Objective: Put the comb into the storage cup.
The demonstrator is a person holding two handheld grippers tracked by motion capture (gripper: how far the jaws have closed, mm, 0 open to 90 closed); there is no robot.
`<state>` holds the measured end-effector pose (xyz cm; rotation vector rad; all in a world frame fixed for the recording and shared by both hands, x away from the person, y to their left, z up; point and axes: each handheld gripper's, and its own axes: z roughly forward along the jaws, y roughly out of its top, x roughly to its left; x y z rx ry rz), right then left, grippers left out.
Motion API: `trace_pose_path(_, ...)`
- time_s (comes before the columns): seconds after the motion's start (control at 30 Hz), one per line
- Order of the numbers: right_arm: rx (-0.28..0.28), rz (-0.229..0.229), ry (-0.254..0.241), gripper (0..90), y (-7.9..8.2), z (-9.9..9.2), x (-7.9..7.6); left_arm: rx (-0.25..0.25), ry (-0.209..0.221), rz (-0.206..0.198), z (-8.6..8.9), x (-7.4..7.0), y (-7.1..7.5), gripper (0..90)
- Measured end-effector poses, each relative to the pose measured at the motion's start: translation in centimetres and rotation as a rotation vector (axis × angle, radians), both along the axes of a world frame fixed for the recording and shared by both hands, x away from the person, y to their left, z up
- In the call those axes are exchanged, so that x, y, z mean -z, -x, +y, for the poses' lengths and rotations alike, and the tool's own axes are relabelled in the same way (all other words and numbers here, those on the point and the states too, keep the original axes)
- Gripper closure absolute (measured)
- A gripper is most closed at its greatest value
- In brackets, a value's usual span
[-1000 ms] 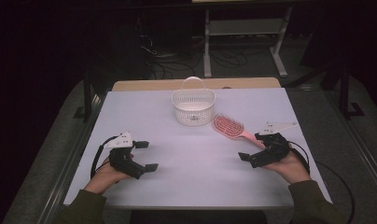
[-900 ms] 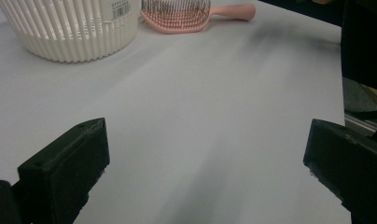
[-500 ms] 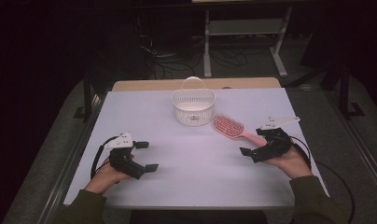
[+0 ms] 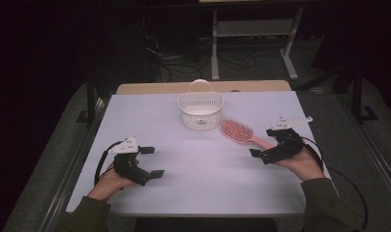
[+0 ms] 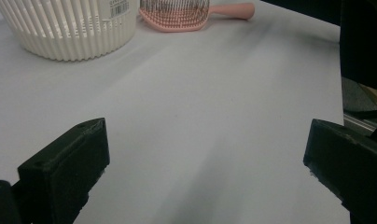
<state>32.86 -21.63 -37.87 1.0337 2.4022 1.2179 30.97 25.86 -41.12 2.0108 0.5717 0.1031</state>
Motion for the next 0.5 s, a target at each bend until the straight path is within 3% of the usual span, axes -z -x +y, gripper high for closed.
trace_pose_path(0.5, 0.004, 0.005, 0.003, 0.0, -0.95, -0.33, -0.29, 0.000, 0.003, 0.000, 0.10, 0.00, -0.05, 0.0)
